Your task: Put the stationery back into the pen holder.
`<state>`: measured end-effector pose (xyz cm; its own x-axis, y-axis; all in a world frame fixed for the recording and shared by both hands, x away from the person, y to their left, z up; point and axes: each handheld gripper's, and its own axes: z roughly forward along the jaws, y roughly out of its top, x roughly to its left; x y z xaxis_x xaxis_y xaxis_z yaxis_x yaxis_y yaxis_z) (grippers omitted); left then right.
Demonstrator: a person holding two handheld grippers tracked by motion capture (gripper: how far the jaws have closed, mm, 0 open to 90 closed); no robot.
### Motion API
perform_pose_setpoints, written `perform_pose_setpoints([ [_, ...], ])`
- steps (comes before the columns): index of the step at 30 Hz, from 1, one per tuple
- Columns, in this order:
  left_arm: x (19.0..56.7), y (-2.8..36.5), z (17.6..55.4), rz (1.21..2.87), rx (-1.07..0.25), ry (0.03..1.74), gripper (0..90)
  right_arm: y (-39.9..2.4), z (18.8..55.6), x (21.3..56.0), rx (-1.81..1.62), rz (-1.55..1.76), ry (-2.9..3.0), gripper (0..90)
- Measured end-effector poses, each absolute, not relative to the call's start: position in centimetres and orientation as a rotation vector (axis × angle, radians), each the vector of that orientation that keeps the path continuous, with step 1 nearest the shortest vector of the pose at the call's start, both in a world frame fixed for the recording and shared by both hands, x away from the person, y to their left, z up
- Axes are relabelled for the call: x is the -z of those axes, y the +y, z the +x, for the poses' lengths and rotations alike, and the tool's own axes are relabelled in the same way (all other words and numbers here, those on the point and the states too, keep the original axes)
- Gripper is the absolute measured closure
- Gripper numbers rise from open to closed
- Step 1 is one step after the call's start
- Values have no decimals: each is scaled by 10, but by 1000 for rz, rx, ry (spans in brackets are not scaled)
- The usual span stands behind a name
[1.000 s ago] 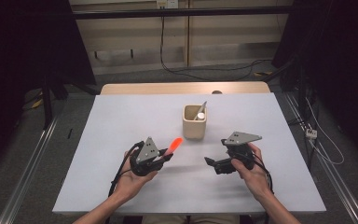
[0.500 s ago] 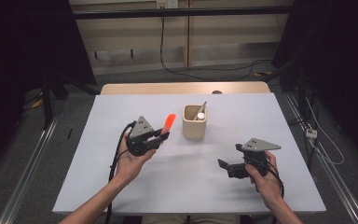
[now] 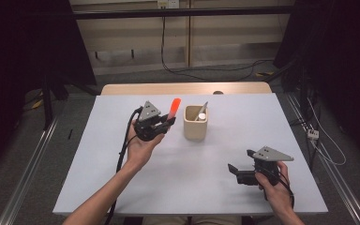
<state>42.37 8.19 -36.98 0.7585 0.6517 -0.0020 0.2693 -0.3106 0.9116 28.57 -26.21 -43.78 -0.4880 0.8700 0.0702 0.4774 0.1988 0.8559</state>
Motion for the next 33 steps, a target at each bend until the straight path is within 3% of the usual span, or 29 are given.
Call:
perform_pose_setpoints([
  [15,350,33,458,1811,-409,722,771,-270,282,445,-1223,1272,2000,88],
  [33,378,7,472,1886,-415,720,771,-267,281,447,-1198,1249,2019,86],
])
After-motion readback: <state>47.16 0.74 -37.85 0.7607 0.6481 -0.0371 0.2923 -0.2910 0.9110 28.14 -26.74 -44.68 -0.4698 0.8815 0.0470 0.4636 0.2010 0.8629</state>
